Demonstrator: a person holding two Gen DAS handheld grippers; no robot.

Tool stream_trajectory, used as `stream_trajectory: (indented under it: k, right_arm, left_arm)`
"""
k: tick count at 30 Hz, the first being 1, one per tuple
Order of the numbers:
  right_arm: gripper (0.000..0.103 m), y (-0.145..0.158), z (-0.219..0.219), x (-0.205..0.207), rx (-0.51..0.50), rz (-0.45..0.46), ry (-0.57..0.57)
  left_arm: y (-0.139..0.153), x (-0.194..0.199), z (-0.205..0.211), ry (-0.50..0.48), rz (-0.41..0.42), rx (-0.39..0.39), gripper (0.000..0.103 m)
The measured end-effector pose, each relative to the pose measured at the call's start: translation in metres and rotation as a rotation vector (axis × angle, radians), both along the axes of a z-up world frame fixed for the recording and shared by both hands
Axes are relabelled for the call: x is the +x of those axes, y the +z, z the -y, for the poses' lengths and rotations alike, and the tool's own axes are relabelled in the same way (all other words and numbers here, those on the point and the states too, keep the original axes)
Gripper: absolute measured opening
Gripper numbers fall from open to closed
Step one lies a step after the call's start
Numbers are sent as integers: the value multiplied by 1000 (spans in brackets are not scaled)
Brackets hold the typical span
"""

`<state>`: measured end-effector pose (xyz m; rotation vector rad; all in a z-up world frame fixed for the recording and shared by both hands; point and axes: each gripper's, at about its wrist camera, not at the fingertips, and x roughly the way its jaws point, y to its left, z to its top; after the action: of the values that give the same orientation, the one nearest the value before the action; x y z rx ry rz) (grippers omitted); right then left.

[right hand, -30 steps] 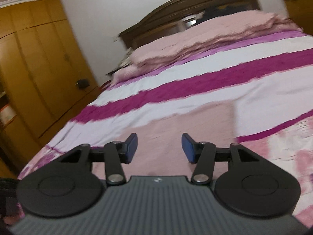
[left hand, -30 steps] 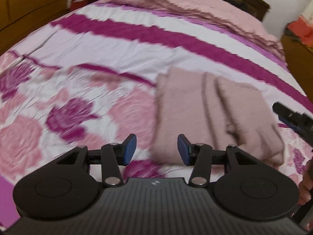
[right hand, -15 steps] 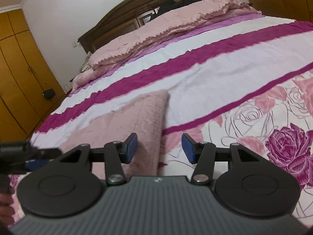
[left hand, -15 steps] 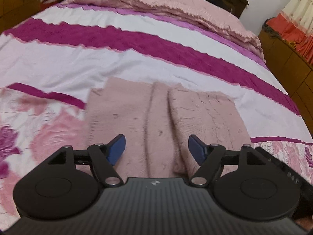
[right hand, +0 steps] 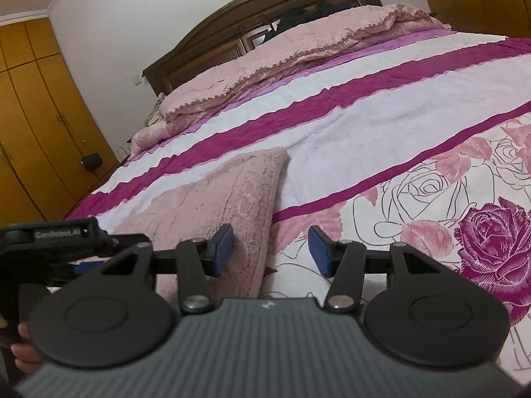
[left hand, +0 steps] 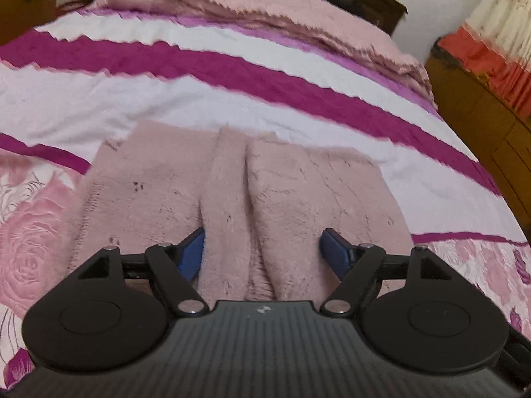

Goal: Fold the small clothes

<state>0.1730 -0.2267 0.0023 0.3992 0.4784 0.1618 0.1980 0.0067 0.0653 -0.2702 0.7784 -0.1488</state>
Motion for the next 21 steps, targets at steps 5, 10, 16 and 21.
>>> stream_trajectory:
  k: [5, 10, 16, 21]
  right_arm:
    - [54, -4, 3, 0, 34, -1, -5]
    - [54, 4, -4, -2, 22, 1, 4]
    - [54, 40, -48, -12, -10, 89, 204]
    - [53, 31, -88, -11, -81, 42, 328]
  left_arm:
    - [-8, 13, 5, -35, -11, -108, 65]
    - [6, 9, 21, -70, 65, -23, 26]
    - [71, -6, -5, -54, 212, 26, 25]
    - [56, -5, -59, 11, 107, 153, 27]
